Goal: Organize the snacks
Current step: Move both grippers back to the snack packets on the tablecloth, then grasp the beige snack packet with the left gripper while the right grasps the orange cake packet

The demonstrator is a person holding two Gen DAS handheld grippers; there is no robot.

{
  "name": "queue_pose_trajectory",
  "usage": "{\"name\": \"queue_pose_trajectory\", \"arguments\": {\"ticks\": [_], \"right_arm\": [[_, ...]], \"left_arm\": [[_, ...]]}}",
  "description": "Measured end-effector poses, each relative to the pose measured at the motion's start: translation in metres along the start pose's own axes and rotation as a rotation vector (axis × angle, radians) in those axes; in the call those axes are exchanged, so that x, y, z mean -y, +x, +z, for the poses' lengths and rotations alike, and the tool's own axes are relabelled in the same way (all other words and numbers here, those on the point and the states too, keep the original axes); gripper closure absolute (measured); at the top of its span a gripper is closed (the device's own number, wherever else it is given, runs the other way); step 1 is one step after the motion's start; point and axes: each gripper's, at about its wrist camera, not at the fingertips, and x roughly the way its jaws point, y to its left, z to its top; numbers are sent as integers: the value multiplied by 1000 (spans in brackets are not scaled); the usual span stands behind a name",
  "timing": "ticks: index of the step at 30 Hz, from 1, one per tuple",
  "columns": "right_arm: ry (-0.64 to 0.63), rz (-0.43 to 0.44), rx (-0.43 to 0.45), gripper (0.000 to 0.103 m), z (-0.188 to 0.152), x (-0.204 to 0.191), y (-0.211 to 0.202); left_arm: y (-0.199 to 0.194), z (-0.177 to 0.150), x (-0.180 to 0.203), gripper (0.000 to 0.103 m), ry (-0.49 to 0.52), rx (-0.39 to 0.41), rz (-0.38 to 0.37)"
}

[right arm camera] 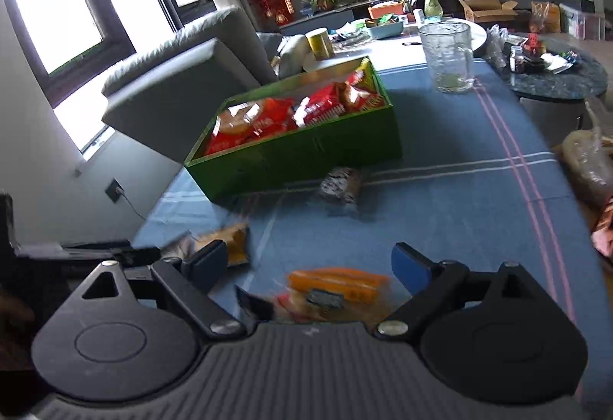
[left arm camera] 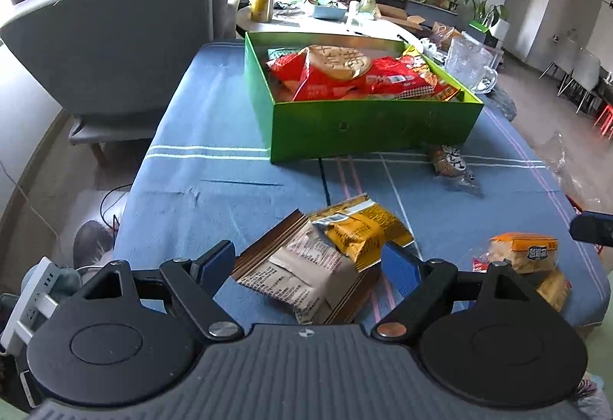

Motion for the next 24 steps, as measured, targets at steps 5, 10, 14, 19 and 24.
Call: {"name": "queue_pose_trajectory", "arguments": {"ticks": [5, 10, 14, 19, 24], "right_arm": [[-86, -53, -43, 38, -9, 5, -5], [-140, -81, -92, 37, -18, 15, -11], [-177, -115, -160, 37, -28, 25, -12], [-196, -108, -243, 37, -40, 27, 4], [-191, -71, -275, 34, -43, 15, 25]], "left_arm": [[1, 0, 3, 21, 0, -11, -9], [-1, 0, 5, 21, 6, -2, -15], [-2, 1, 5, 21, 1, 1, -21], [1, -1, 7, 21, 9, -14, -19], [0, -2, 6, 21, 9, -6, -25]]}}
